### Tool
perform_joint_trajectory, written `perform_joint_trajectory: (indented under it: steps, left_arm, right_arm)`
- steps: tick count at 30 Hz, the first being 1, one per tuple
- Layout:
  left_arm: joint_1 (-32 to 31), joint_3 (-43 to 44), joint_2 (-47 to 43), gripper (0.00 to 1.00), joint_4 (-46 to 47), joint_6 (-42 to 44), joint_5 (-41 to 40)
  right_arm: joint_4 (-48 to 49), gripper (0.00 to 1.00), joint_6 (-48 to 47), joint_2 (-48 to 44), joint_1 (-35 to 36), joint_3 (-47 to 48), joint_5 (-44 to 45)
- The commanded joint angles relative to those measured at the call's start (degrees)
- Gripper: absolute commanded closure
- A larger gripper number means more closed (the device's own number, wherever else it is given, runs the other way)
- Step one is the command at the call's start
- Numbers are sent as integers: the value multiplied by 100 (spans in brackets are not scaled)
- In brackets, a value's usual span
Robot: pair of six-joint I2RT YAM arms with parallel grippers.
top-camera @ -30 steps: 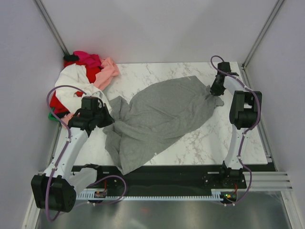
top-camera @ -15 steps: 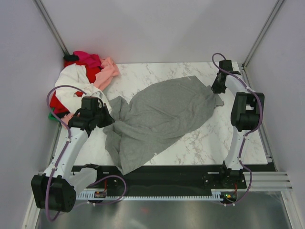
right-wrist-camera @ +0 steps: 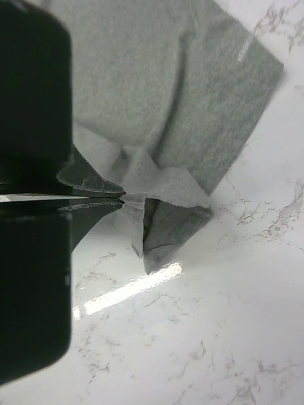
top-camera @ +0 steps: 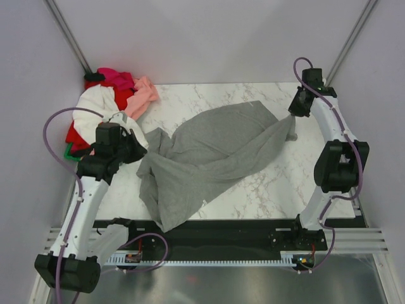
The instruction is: Fold and stack the t-shirts
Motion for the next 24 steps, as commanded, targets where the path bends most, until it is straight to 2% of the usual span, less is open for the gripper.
perform_joint_trajectory:
  steps: [1,4,6,7,9,10,12,13,16,18,19,20,21,22,23,24]
  left_arm:
    - [22,1079,-186,98,-261,270,-149]
    - [22,2543,-81,98,-622,235,-290]
    - [22,3206,7,98,-824,147,-377]
    - [22,3931,77,98,-868,42,-378]
    - [22,4647,226,98,-913,-55,-413]
    - [22,5303,253,98,-921,-143,-465]
    - [22,5895,350,98,-939,-179,-588]
    - [22,6394,368,98,-930,-170,-589]
    - [22,7073,307,98,-660,92,-589]
    - [22,7164,79,98,-308,295,-510]
    - [13,7094,-9,98,-141,400,-562]
    - [13,7094,-54,98,70,427,-589]
    - [4,7146,-28,98,72,445,-780]
    - [-5,7312,-2,98,37,419,-774]
    - [-13,7348,33,98,28,375,-695]
    - [-22,7383,86,98,36,340,-294]
  right_arm:
    - [-571,100,-63,-759,-18,486,-23]
    - [-950,100,104,-1235,-79,837,-164]
    - [-1152,100,270,-1716,-202,970,-234]
    - [-1196,100,428,-1885,-264,1144,-339]
    - [-1398,100,569,-2201,-483,1435,-436]
    - [-1477,100,640,-2446,-562,1863,-541]
    - [-1819,100,640,-2615,-695,2444,-568]
    - [-1934,100,606,-2703,-721,3056,-551]
    - [-2031,100,500,-3142,-730,3675,-245]
    - [-1909,100,605,-3571,-730,3678,256]
    - [-1787,100,640,-3687,-721,3451,206]
    - [-1429,100,571,-3714,-721,3336,-152]
    - [-1503,100,544,-3471,-721,3422,-912]
    - [-1765,100,587,-3277,-721,3631,-981]
    - [-2325,100,657,-3092,-721,4295,-964]
    - [-2356,100,762,-2951,-721,4449,-1112]
